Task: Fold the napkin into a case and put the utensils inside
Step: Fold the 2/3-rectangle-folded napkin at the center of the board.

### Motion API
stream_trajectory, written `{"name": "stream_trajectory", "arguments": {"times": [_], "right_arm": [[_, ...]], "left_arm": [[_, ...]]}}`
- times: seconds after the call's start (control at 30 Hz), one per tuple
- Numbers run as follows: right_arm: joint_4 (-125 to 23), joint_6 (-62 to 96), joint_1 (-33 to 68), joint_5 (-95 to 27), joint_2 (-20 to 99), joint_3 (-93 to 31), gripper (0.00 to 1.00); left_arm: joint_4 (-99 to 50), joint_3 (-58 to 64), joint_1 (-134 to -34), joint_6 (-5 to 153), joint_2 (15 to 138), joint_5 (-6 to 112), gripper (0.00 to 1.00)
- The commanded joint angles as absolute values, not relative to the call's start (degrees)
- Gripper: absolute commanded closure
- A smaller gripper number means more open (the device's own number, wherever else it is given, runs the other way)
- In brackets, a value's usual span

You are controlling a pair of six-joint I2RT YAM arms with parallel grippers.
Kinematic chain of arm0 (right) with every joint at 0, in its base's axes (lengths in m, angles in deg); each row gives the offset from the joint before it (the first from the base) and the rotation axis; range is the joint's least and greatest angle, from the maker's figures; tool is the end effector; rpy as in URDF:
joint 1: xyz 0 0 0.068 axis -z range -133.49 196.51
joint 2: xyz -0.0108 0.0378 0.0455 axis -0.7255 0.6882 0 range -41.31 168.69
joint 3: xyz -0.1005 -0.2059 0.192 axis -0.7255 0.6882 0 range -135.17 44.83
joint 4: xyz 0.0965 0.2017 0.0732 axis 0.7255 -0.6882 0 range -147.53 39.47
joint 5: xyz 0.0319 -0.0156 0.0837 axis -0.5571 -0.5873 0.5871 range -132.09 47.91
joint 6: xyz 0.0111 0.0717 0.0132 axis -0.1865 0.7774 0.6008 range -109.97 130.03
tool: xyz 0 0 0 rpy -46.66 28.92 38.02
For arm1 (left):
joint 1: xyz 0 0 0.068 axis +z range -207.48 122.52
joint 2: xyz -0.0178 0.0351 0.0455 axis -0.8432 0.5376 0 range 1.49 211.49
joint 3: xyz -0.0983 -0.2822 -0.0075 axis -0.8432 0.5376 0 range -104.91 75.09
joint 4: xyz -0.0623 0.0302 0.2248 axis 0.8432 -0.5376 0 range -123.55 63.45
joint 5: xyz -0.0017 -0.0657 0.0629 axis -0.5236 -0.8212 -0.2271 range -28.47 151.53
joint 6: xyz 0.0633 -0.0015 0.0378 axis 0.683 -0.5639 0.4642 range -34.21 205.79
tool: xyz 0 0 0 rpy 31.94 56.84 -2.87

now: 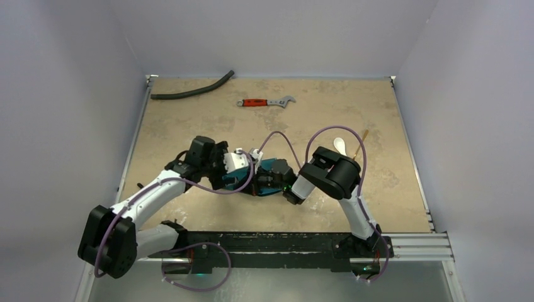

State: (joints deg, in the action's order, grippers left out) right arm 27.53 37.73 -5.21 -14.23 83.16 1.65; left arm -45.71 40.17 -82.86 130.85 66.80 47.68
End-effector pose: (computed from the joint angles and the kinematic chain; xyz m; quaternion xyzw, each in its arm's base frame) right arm 0.2283 0.3357 0.1408 -0.3085 0.6555 0.5606 0.4011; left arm 0.1769 -0.1003 0.2180 0.5713 0.7370 -0.0528 0.3574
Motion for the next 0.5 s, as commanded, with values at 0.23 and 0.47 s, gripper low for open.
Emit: {"name": "stream_trajectory", "arguments": {"times": [0.23, 0.47], "right_arm": [[19.3, 36.2, -5.3, -10.6, 80.9, -1.0, 1.0], [21.6, 41.1, -5.3, -5.5, 81.5, -1.4, 0.99]], "left_arm": [[-43.9, 38.3, -81.4, 128.3, 71.8, 46.3, 0.01], [-40.8, 41.4, -80.2, 130.5, 71.9, 49.3, 0.01]]}}
